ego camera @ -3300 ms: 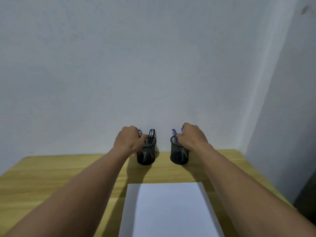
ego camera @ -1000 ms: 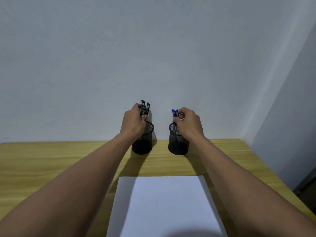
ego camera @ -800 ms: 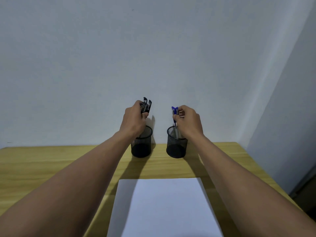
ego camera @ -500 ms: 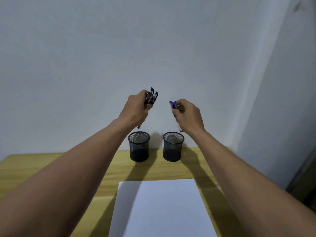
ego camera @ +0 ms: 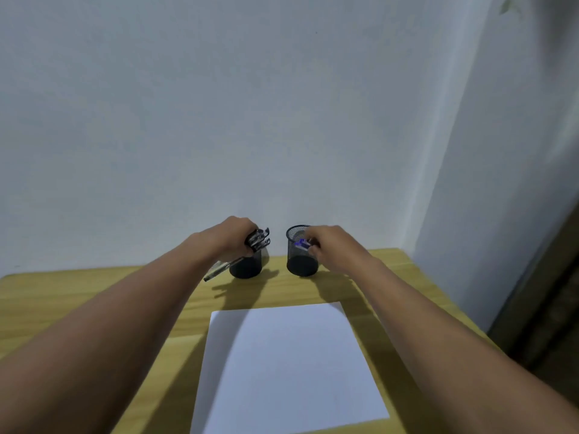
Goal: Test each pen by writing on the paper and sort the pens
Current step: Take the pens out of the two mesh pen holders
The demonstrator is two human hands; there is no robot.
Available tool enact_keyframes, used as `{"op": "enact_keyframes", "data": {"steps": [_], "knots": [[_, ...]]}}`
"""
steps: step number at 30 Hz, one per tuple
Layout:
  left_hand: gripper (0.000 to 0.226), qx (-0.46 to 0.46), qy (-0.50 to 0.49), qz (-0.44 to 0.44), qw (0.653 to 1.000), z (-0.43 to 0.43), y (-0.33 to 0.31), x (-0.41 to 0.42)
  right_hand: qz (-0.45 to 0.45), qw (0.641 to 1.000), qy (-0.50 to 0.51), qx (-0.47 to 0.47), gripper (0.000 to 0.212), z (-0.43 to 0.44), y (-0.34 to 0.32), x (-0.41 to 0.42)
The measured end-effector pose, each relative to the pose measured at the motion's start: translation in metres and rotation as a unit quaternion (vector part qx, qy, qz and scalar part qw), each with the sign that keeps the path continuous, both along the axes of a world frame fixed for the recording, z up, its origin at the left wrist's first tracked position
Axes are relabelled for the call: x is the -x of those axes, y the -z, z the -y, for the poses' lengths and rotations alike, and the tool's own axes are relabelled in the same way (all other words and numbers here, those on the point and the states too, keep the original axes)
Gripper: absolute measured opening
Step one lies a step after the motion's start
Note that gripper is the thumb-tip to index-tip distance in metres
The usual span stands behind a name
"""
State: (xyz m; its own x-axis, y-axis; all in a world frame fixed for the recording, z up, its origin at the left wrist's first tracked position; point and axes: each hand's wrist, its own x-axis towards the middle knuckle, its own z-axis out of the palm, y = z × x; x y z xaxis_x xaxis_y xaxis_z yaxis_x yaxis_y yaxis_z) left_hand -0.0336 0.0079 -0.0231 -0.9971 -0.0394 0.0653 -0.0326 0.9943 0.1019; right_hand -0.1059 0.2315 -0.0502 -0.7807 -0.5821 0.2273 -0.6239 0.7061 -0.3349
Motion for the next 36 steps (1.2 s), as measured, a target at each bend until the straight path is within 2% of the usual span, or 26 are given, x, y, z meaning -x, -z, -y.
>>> {"op": "enact_keyframes", "data": {"steps": [2,6,8,14,19,24,33,36], "knots": [[0.038,-0.002,0.0,0.028,1.0,0.004,0.019,0.005,0.019,0.999,0.002,-0.036,0.026,0.001,0.019,0.004],[0.021,-0.012,0.01,0.064,0.998,0.011,0.054,0.016,0.044,0.996,0.0,-0.079,0.019,0.001,0.05,0.014],[0.013,-0.026,0.021,0.052,0.998,0.014,0.068,0.021,0.049,0.995,-0.002,-0.088,0.019,0.002,0.062,0.019],[0.008,-0.06,0.03,0.038,0.997,0.017,0.094,0.026,0.048,0.996,-0.003,-0.073,0.025,0.004,0.085,0.029],[0.021,-0.101,0.005,0.004,0.995,0.018,0.103,0.018,0.05,0.997,0.007,-0.057,0.025,0.001,0.092,0.029],[0.038,-0.14,-0.023,-0.008,0.99,0.018,0.104,0.008,0.048,0.998,0.014,-0.049,0.035,-0.004,0.089,0.029],[0.037,-0.137,-0.015,-0.033,0.99,0.016,0.1,-0.003,0.038,0.999,0.005,-0.03,0.035,-0.006,0.082,0.019],[0.028,-0.11,0.0,-0.087,0.99,0.006,0.097,-0.004,0.03,0.999,0.011,-0.027,0.034,-0.011,0.078,0.018]]}}
